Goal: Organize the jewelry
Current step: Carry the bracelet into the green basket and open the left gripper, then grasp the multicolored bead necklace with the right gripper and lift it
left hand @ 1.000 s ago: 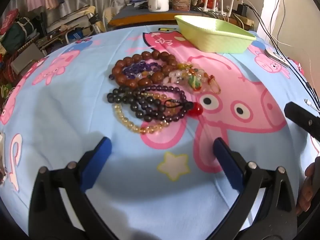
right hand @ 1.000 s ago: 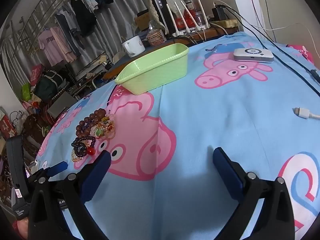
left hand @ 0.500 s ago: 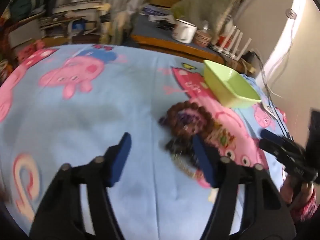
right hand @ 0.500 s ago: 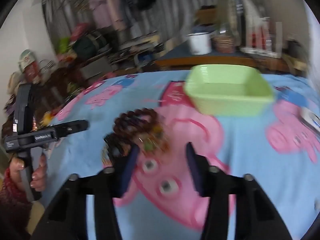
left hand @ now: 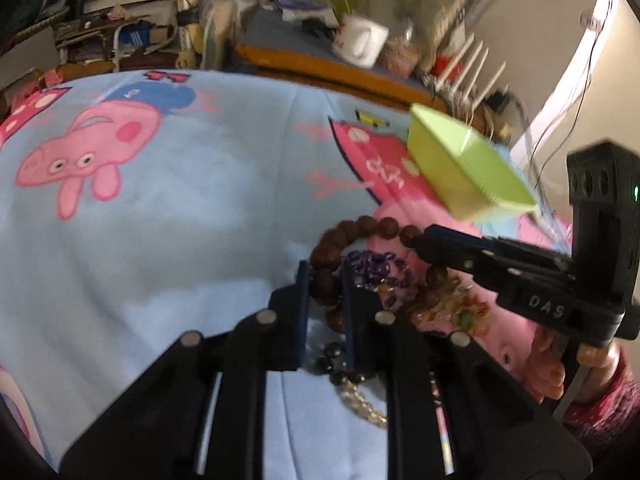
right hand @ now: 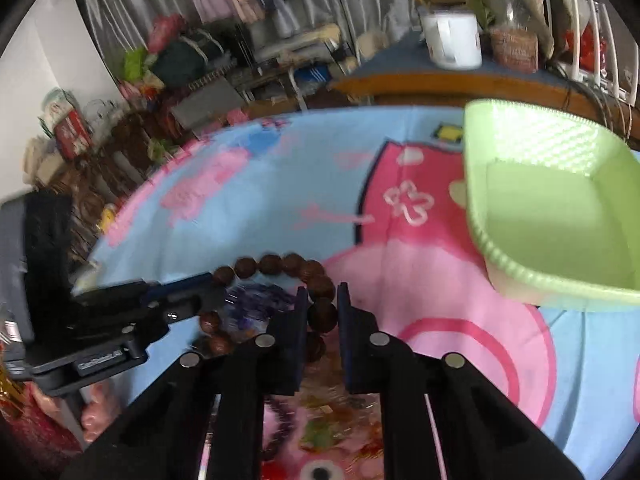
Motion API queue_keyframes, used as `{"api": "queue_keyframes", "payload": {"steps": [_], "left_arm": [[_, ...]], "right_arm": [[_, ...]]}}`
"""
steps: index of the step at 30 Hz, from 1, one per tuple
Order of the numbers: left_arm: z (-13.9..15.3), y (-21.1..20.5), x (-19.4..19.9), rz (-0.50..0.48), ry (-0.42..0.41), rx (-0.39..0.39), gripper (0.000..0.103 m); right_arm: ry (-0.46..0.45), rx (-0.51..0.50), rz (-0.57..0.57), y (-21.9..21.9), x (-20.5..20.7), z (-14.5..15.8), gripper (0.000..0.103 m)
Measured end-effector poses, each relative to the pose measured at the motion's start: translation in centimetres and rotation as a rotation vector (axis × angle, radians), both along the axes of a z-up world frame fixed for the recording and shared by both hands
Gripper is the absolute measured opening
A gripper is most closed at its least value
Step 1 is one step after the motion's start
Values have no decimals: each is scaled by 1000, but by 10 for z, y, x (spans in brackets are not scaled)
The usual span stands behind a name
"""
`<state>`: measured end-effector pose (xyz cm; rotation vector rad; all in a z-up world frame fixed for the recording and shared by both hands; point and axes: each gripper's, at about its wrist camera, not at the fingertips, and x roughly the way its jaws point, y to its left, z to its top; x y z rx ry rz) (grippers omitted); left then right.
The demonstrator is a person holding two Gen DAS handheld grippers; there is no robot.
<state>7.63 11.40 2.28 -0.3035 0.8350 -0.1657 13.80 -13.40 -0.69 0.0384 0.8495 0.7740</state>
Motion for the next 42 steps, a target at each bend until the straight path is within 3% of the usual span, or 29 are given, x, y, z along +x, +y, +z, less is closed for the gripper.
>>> {"api": "queue_keyframes", "payload": {"steps": [2, 7, 10, 15, 20, 25, 30, 34, 38, 42], "left_arm": [[9, 6, -12, 12, -64, -47, 14], [44, -6, -17, -2, -189, -61, 14], [64, -35, 10, -61, -201, -60, 14], [79, -112, 72, -202, -233, -19, 14], [61, -159, 132, -205, -192, -1, 14], [36, -168, 162, -190, -112, 56, 20], [59, -113, 128, -100, -175, -49, 20], [67, -58, 64, -12, -207, -36, 21], [48, -18, 8, 54, -150, -39, 21], [23, -12, -26, 28, -81, -49, 21]], "right_arm": [[-81, 8, 4, -3, -16, 13, 0], [-250, 73, -28, -20, -41, 42, 0], [-282, 113, -103, -47, -15, 53, 0], [-252, 168, -278, -107, 24, 55, 0], [-179, 193, -380, -148, 70, 35, 0], [-14, 458, -426, -189, 88, 7, 0], [-159, 436, -434, -194, 66, 26, 0], [-202, 373, -325, -172, 53, 39, 0], [-172, 309, -160, -137, 46, 40, 0], [-99, 195, -18, -91, 28, 34, 0]]}}
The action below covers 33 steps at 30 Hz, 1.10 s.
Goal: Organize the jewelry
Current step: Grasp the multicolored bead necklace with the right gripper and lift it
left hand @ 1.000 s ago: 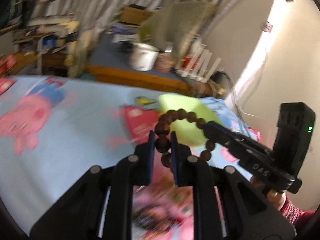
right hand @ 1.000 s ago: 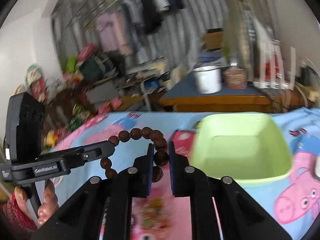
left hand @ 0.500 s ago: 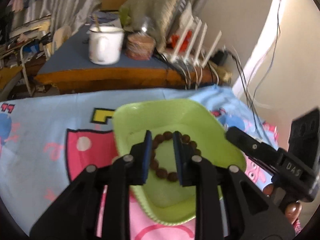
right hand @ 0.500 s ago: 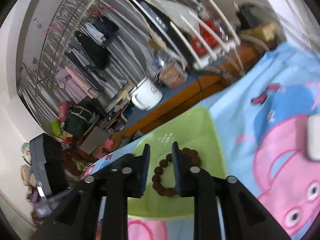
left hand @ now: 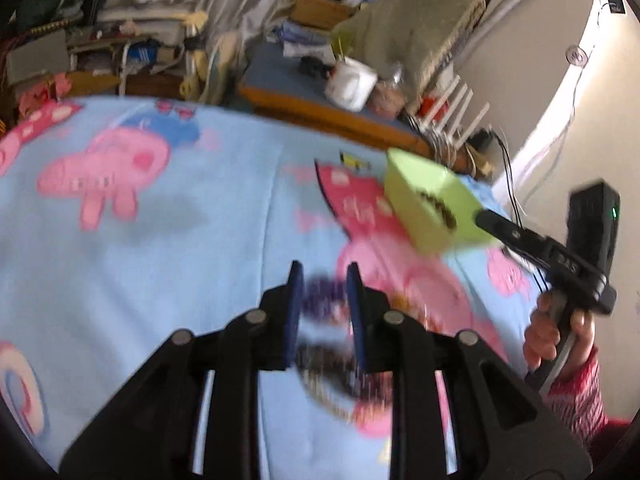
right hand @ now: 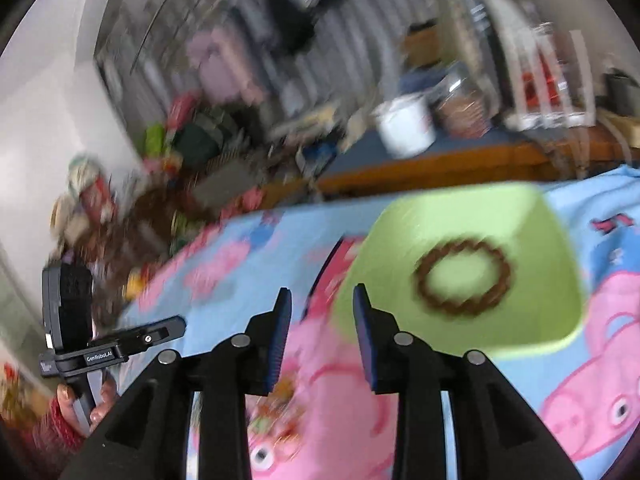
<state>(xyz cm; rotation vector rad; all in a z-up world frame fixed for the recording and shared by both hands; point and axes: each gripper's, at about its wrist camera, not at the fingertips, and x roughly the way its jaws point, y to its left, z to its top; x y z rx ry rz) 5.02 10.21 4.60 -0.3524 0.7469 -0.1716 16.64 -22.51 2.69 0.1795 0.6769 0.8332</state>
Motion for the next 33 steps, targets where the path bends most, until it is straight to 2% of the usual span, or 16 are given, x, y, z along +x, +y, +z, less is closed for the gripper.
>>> {"api": "queue_keyframes", "payload": {"steps": [3, 5, 7, 10, 11, 13, 18, 20, 21, 23, 25, 27, 30, 31, 33], "left_arm": [[-9, -13, -11, -73, 4, -2, 21], [-15, -30, -12, -137, 10, 20, 21], [-25, -44, -12, -186, 34, 33, 21], [-38, -55, -9, -189, 75, 77, 20], [-37, -52, -10, -185, 76, 78, 15], [-36, -40, -14, -168, 93, 59, 10], [-39, -12, -35, -130, 84, 35, 10], [-37, -5, -42, -140, 73, 21, 10], [-36, -4, -44, -139, 68, 24, 11], [-31, -2, -50, -131, 50, 28, 27], [-24, 1, -54, -113, 17, 16, 37], [-16, 2, -56, -120, -16, -6, 38], [-7, 1, -59, -121, -55, -18, 38], [-4, 0, -60, -124, -66, -22, 38], [-3, -1, -62, -134, -74, -28, 38]], "right_arm": [[50, -79, 68, 24, -13, -14, 0], [87, -86, 103, 34, -20, -22, 0], [101, -141, 130, 49, -29, -33, 0], [93, -259, 131, 68, -44, -47, 0], [85, -283, 116, 67, -47, -49, 0], [104, -284, 96, 56, -49, -51, 0], [156, -243, 56, -1, -75, -55, 0], [151, -191, 48, -20, -88, -54, 0], [164, -182, 50, -25, -92, -53, 0], [168, -188, 29, -33, -98, -53, 0], [161, -195, 5, -34, -103, -52, 0], [163, -198, -2, -32, -102, -49, 0], [99, -217, 11, -16, -101, -37, 0], [70, -229, 26, -9, -100, -33, 8], [10, -278, 63, 9, -101, -28, 15]]}}
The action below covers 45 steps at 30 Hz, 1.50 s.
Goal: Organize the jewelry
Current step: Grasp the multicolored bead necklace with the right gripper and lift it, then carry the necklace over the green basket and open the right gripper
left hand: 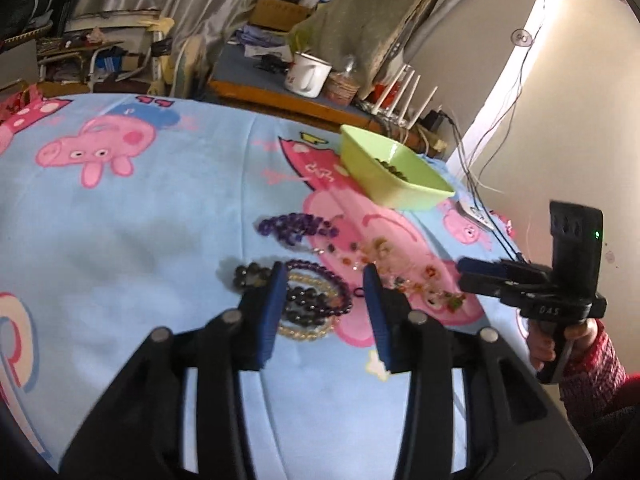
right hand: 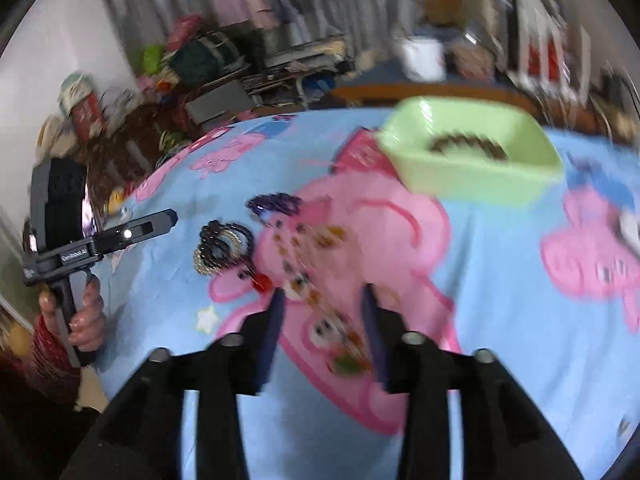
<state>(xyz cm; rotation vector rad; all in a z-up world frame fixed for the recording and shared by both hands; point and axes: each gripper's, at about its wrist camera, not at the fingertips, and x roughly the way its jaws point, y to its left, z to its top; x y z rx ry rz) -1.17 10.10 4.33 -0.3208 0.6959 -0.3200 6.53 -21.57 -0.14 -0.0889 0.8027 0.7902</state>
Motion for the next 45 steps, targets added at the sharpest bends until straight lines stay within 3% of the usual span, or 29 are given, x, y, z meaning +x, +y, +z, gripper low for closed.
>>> {"api": "queue_keyframes", "payload": {"steps": [6, 8, 9, 10, 13, 18, 22, 23, 28, 34, 42, 43, 44, 45], "left_arm": [[-4, -2, -5, -18, 9, 3, 38], [-5, -3, -7, -26, 11, 1, 38], [-6, -6, -8, -34, 12, 2, 38], [-6, -8, -8, -40, 12, 6, 38], [-8, -16, -5, -59, 19, 19, 38], [3, -41, -2, -117, -13, 56, 38], [16, -64, -3, -174, -60, 101, 60], [19, -68, -4, -188, -72, 107, 60], [24, -92, -5, -237, -102, 142, 60], [29, -114, -3, -295, -114, 140, 60], [49, -150, 12, -356, -219, 200, 60], [50, -153, 17, -360, -231, 208, 51], [50, -155, 24, -373, -221, 201, 26], [50, -155, 31, -387, -201, 183, 13]], "right_arm": [[3, -236, 69, 45, 12, -20, 15], [-17, -274, 63, 46, 10, -23, 11], [-22, -286, 62, 44, 9, -24, 0], [-17, -280, 61, 40, 9, -24, 0], [-29, -213, 35, 25, 6, -10, 0], [-9, -21, 29, 1, 0, 34, 0], [54, 138, 42, -18, 5, 65, 0], [73, 177, 40, -24, 7, 71, 0], [70, 261, 45, -36, 4, 95, 0], [19, 294, 38, -42, -12, 118, 0], [-32, 332, 59, -42, -25, 137, 0], [-35, 340, 60, -42, -25, 138, 0], [-39, 345, 57, -44, -26, 138, 0], [-46, 350, 49, -46, -25, 139, 0]]}}
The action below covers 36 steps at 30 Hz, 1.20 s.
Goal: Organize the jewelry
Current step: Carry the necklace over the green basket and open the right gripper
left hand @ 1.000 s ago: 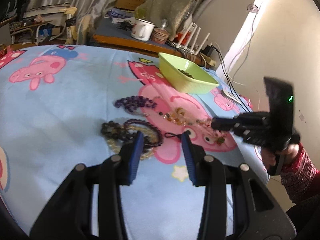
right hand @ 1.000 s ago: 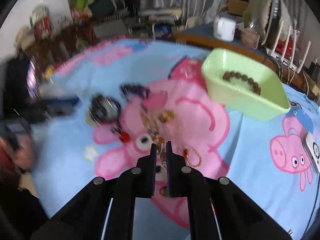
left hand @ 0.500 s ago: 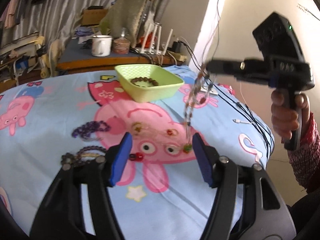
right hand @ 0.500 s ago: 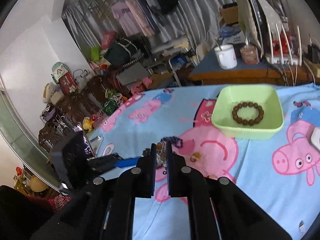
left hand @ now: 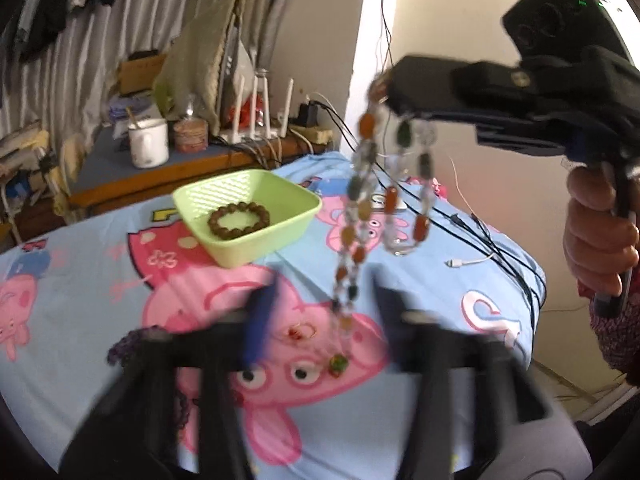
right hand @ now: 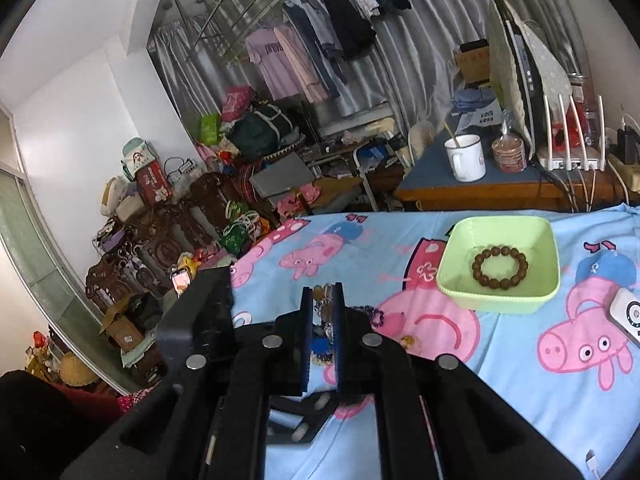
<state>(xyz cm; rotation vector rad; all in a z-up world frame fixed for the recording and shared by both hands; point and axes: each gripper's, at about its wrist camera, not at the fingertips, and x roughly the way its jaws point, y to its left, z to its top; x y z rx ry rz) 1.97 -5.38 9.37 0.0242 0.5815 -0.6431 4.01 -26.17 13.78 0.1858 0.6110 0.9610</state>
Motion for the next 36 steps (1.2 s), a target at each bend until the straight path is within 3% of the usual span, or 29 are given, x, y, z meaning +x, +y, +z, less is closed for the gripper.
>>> {"api": "queue_keyframes", "payload": {"steps": [1, 7, 12, 17, 22, 24, 26, 28, 31, 33, 36], "left_arm": [[2, 1, 6, -3, 13, -17, 5], [33, 6, 38, 5, -35, -62, 5], [53, 4, 106, 34, -1, -96, 5], [32, -3, 165, 87, 86, -95, 5], [-5, -5, 196, 132, 169, -80, 5], [-19, -6, 205, 163, 213, -45, 10], [-30, -4, 211, 187, 269, -20, 36], [-32, 1, 210, 217, 296, -11, 51], [-17, 17, 197, 212, 281, -37, 51], [0, 36, 180, 220, 241, -83, 51], [20, 67, 146, 232, 182, -153, 51]], "right_arm": [[-3, 3, -8, -2, 2, 0, 0], [-13, 40, -100, -21, 38, 2, 0], [-24, 84, -199, -32, 90, -7, 0], [42, 46, -259, -30, 138, -51, 0], [127, 29, -292, -28, 170, -100, 0], [139, 38, -299, -26, 175, -112, 0], [187, 79, -291, -26, 182, -125, 0], [275, 107, -289, -27, 188, -135, 0], [261, 139, -286, -31, 175, -128, 0], [236, 161, -279, -33, 163, -121, 12], [176, 140, -263, -32, 139, -108, 13]]}}
